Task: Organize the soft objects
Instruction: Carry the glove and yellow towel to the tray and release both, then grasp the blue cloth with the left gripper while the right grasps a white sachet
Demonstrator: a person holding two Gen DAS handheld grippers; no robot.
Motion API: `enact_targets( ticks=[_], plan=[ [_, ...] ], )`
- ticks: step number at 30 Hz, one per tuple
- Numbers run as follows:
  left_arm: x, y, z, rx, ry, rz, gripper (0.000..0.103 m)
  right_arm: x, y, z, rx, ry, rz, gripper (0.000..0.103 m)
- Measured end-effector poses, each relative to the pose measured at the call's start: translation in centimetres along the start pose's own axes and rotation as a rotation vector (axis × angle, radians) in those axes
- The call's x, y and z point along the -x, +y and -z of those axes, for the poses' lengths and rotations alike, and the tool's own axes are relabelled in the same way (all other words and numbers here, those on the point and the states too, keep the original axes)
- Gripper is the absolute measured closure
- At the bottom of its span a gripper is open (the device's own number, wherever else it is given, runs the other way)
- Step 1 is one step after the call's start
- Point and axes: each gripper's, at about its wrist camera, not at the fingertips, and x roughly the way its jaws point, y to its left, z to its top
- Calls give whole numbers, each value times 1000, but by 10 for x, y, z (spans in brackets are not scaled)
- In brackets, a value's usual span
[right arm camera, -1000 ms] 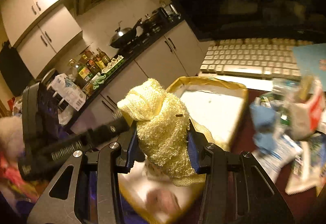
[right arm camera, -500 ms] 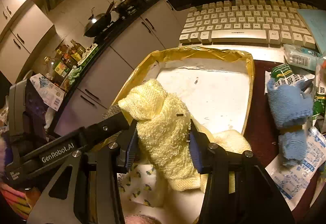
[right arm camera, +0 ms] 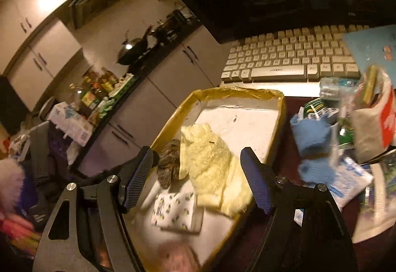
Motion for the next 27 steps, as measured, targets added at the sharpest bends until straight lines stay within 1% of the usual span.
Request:
enact_targets(
  ticks=[1, 2, 3, 4, 5, 6, 8, 10, 11, 13, 15, 18, 19, 20, 22, 23, 24, 27],
  plan=[
    [4, -2, 3, 23, -5, -6, 24, 8, -5, 0, -17, -1, -33, 29],
    [10, -4, 5, 45, -27, 25, 24, 18, -10, 0, -32, 0, -75, 29],
    [13, -8, 6, 46, -37, 47, 24, 27, -16, 0, -41, -5, -87, 29],
    [17, -18, 8, 24, -39, 63, 24, 38, -22, 0, -49, -21, -78, 29],
    [17, -24, 8, 4, -34, 64, 24, 47, -28, 0, -59, -37, -63, 29],
    [16, -39, 9, -41, -16, 63, 24, 58, -35, 0, -69, -51, -44, 29],
    [12, -58, 12, -82, 7, 79, 24, 77, -52, -2, -89, -78, 3, 29],
    [3, -81, 14, -126, 43, 118, 24, 94, -70, -2, -120, -105, 69, 29],
    [-1, -89, 16, -143, 57, 126, 24, 102, -79, -2, -143, -123, 90, 29],
    [-13, -108, 17, -177, 81, 152, 24, 111, -97, -1, -189, -128, 117, 30],
    [-27, -126, 17, -208, 122, 168, 24, 114, -112, 2, -242, -117, 124, 34],
    [-42, -148, 20, -258, 155, 153, 24, 116, -131, 8, -314, -112, 148, 45],
    [-49, -153, 20, -273, 168, 138, 24, 115, -135, 9, -343, -111, 161, 46],
    [-54, -156, 21, -284, 178, 129, 24, 115, -139, 10, -362, -111, 167, 46],
    [-66, -163, 21, -301, 195, 118, 25, 114, -142, 7, -372, -106, 183, 54],
    [-70, -164, 21, -302, 200, 115, 30, 113, -144, 6, -383, -108, 202, 54],
    [-75, -164, 20, -306, 209, 110, 33, 111, -145, 4, -395, -108, 221, 54],
    [-84, -164, 17, -306, 225, 91, 34, 107, -156, -1, -442, -110, 272, 54]
  ],
)
